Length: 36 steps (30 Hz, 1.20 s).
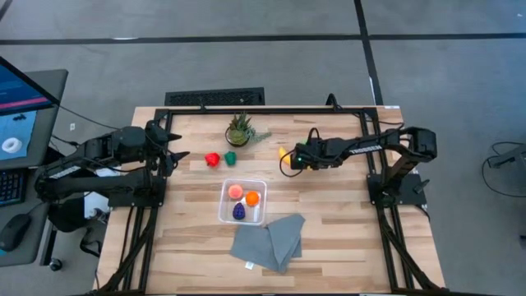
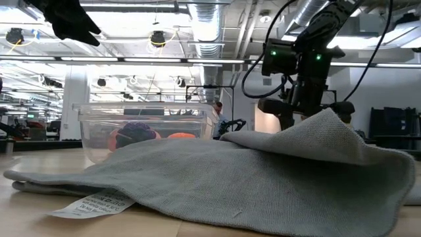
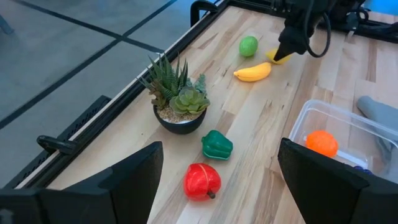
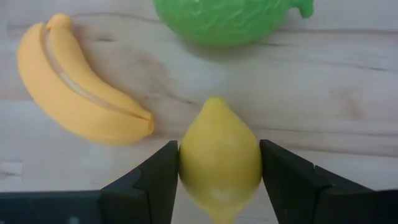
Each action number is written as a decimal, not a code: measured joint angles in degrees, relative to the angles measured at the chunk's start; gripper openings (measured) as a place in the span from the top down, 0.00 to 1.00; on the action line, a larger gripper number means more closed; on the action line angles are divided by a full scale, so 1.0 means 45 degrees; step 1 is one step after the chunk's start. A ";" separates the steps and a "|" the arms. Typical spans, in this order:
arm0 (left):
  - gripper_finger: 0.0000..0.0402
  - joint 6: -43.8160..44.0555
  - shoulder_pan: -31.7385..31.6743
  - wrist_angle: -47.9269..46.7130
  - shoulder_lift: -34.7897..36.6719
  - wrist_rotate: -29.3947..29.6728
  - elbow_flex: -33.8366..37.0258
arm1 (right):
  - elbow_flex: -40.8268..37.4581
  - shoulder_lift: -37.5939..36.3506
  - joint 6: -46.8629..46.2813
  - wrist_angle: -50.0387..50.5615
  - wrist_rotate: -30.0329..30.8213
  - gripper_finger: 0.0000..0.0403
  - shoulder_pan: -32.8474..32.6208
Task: Pick and placing Produce into tupperware
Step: Put the yellow lemon into the transparent container
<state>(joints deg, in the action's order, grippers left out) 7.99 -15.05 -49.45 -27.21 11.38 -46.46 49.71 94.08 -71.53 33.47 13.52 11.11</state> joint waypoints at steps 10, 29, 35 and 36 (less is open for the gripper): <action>0.24 0.0000 0.0005 0.0176 0.0002 0.0000 0.0000 | -0.0054 -0.0737 -0.0102 0.1280 0.0200 0.44 -0.0219; 0.24 0.0034 0.0005 0.0646 -0.0003 0.0063 0.0000 | -0.0039 -0.2989 0.0695 0.1545 0.1953 0.45 -0.0837; 0.24 0.0043 0.0005 0.0680 -0.0003 0.0181 0.0000 | -0.0034 -0.3705 0.0920 0.1530 0.2357 0.44 -0.1165; 0.24 0.0074 0.0005 0.0680 -0.0003 0.0211 0.0000 | -0.0034 -0.3807 0.0925 0.1528 0.2404 0.44 -0.1217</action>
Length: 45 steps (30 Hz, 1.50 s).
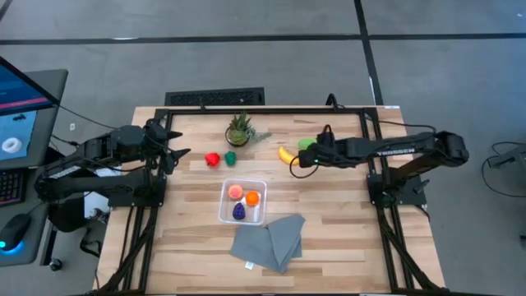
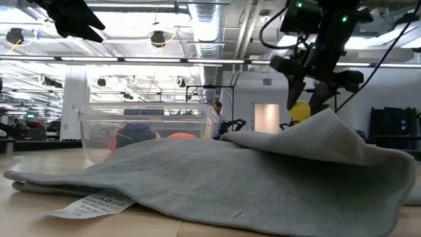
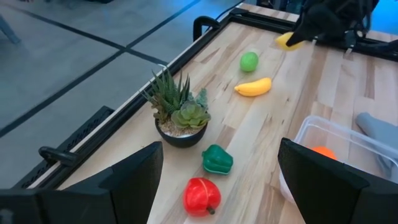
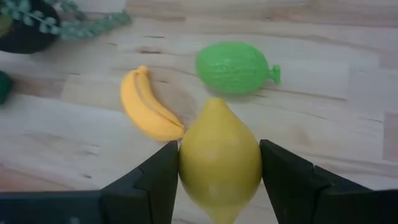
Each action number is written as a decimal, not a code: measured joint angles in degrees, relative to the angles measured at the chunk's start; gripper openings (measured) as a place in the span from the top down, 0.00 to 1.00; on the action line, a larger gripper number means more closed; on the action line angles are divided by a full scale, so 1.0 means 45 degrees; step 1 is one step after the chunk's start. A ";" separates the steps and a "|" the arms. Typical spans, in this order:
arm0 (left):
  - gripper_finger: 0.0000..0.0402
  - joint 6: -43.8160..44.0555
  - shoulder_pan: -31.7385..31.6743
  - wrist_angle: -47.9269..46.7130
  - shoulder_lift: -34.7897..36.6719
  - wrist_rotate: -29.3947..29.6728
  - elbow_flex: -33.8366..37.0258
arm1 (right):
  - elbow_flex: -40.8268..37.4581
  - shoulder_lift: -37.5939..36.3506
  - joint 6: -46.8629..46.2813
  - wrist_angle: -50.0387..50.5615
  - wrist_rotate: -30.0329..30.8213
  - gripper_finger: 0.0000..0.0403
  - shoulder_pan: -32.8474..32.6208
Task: Pick and placing Produce into tupperware
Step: Put the yellow lemon into the transparent container
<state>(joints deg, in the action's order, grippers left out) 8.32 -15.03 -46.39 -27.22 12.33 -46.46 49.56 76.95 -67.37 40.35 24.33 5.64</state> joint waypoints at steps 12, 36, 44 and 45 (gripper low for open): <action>0.24 0.0410 0.0000 0.0346 0.0000 0.0032 0.0000 | 0.0015 -0.0826 0.0432 -0.0394 0.0290 0.45 -0.0821; 0.24 0.2008 0.0000 0.0860 0.0000 0.0081 0.0000 | 0.0019 -0.0870 0.3302 -0.3049 -0.0141 0.44 -0.2008; 0.24 0.2262 0.0000 0.0860 0.0000 0.0105 0.0000 | 0.0019 -0.0870 0.4122 -0.4392 -0.0451 0.44 -0.2562; 0.24 0.2266 0.0000 0.0861 0.0000 0.0105 0.0000 | 0.0019 -0.0867 0.4374 -0.4600 -0.0446 0.44 -0.2640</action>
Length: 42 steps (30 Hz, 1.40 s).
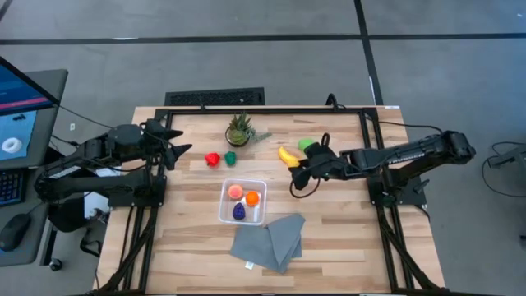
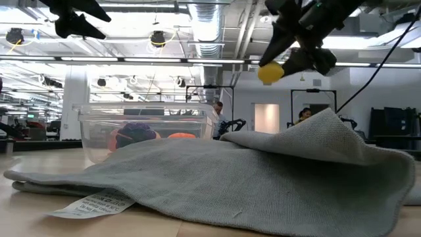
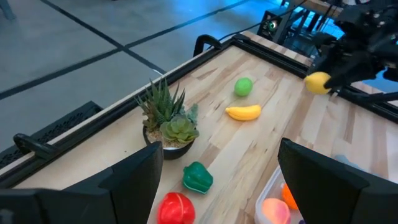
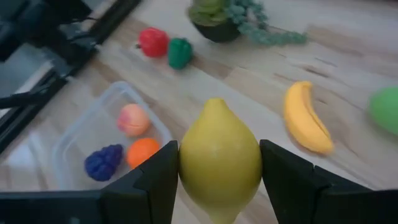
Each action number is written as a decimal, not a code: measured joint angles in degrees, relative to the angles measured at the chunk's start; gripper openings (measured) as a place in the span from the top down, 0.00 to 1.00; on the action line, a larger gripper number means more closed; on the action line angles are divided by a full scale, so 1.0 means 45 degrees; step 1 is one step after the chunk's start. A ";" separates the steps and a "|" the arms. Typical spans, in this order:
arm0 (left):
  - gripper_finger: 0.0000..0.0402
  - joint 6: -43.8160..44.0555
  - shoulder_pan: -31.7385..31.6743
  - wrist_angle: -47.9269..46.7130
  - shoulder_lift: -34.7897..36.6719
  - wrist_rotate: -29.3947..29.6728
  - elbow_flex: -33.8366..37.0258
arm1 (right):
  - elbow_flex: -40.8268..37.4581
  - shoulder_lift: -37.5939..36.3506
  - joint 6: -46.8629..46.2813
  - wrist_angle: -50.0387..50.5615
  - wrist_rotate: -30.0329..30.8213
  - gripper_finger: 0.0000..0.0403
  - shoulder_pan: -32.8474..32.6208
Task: Pick and placing Produce into tupperware
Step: Put the yellow lemon into the transparent container
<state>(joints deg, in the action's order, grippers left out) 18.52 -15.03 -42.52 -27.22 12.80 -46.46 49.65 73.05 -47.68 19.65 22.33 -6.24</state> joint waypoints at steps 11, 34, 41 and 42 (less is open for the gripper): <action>0.24 0.0268 0.0000 -0.0001 0.0000 0.0016 0.0000 | 0.0000 0.0002 0.2155 -0.1808 0.0049 0.44 -0.0616; 0.24 0.1036 -0.0005 -0.0030 -0.0005 -0.0097 0.0000 | -0.0005 0.2877 0.3291 -0.5895 -0.0012 0.45 -0.2061; 0.24 0.1036 -0.0001 -0.0035 -0.0005 -0.0097 0.0000 | 0.0681 0.4004 0.3561 -0.6005 0.0000 0.44 -0.2480; 0.24 0.1036 -0.0005 -0.0035 -0.0010 -0.0092 0.0000 | 0.0837 0.4176 0.3668 -0.6019 0.0009 0.45 -0.2536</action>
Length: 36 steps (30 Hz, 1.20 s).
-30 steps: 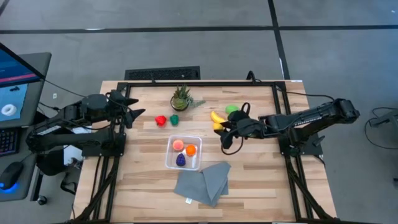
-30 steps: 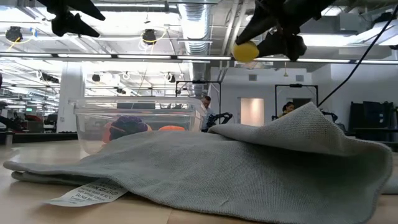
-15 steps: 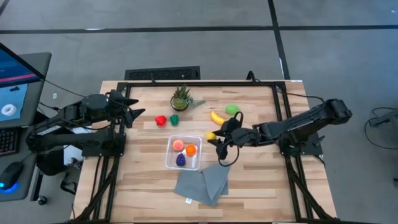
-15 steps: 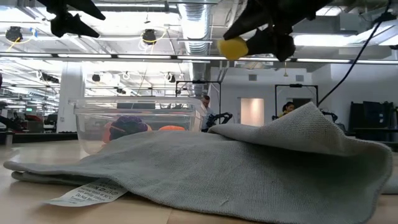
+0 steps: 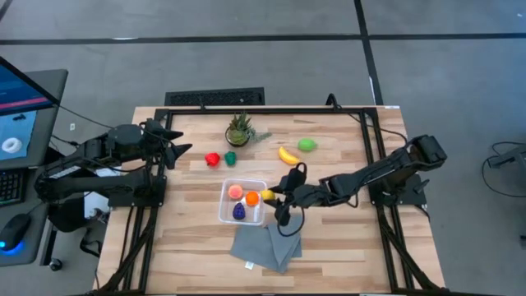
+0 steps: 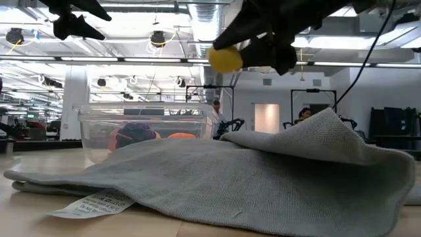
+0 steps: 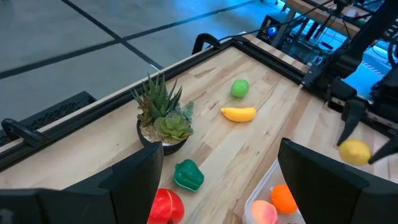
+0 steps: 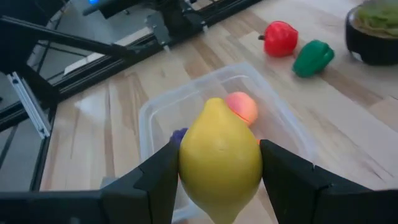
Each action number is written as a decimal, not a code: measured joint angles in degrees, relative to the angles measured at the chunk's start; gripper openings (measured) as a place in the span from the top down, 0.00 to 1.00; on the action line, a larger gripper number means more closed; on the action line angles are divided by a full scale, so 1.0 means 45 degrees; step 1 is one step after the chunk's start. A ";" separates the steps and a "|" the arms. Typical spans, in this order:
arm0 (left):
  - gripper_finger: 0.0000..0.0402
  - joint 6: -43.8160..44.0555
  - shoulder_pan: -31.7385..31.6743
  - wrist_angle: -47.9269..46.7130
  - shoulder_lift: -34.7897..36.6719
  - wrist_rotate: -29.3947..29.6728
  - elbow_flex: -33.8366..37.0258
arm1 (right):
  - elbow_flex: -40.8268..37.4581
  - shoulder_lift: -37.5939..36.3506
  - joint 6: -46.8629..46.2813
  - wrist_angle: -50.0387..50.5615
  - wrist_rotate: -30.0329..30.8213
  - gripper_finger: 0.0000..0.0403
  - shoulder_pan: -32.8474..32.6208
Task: Pick and placing Produce into tupperware
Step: Put the yellow lemon into the transparent container
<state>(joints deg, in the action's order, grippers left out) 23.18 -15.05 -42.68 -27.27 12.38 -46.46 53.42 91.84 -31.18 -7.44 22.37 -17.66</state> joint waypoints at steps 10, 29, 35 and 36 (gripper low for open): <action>0.24 0.0000 0.0000 -0.0063 -0.0024 0.0000 0.0000 | 0.1078 0.1392 0.0902 -0.0056 0.0049 0.45 -0.0068; 0.24 -0.0083 0.0000 -0.0350 -0.0024 0.0009 0.0004 | 0.1465 0.2398 0.1685 -0.0737 0.0387 0.44 0.0400; 0.24 -0.0118 0.0001 -0.0359 -0.0024 0.0007 0.0000 | 0.1465 0.2398 0.2115 -0.0834 0.0741 0.44 0.0371; 0.24 -0.0135 0.0000 -0.0359 -0.0024 0.0008 0.0000 | 0.1465 0.2398 0.2290 -0.0872 0.0754 0.44 0.0371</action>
<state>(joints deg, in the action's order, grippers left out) 22.57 -15.05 -44.29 -27.38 12.42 -46.46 60.01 102.63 -20.88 -11.36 25.76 -15.99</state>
